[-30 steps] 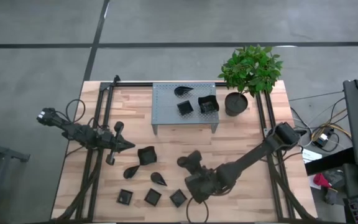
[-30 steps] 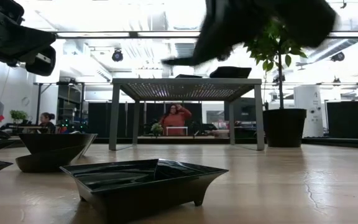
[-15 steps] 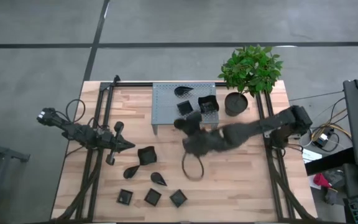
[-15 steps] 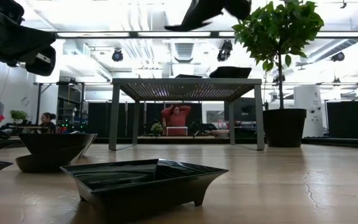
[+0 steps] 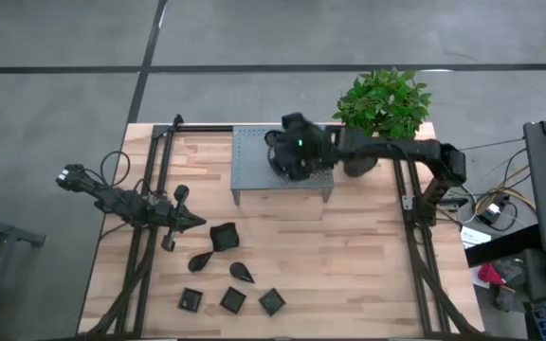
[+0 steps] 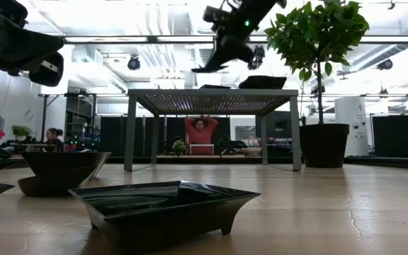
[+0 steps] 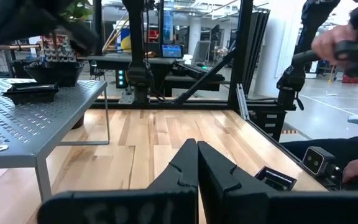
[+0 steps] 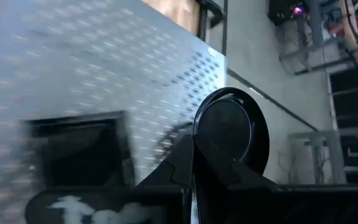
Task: Pick & Place Mini shaped plates
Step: Stack the black drop-shaped plate on top of the black drop-shaped plate on the shelf
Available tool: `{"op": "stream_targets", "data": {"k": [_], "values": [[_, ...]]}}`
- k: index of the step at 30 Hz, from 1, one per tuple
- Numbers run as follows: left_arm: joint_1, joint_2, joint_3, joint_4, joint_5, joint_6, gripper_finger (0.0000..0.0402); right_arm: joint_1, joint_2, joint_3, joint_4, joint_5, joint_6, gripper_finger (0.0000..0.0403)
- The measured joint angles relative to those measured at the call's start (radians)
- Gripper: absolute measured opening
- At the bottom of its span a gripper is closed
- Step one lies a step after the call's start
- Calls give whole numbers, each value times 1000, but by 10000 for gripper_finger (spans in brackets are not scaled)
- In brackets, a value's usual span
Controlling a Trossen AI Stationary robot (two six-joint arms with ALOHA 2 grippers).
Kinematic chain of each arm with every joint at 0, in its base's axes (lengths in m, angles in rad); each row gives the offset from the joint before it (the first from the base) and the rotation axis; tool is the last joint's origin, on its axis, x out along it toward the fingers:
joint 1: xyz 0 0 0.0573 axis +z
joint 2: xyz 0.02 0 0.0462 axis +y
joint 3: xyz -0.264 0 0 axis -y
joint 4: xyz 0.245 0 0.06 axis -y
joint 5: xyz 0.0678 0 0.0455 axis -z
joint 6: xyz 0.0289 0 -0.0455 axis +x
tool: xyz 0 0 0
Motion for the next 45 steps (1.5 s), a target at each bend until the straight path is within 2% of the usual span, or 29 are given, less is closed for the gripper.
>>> {"op": "stream_targets", "data": {"k": [4,9,18,45], "values": [[0,0,0,0,0,0,0,-71,18,0,42,-18,1,8],[0,0,0,0,0,0,0,-115,54,0,99,-114,2,8],[0,0,0,0,0,0,0,-120,103,-1,98,-113,-18,8],[0,0,0,0,0,0,0,-130,102,-1,37,-121,-2,9]]}}
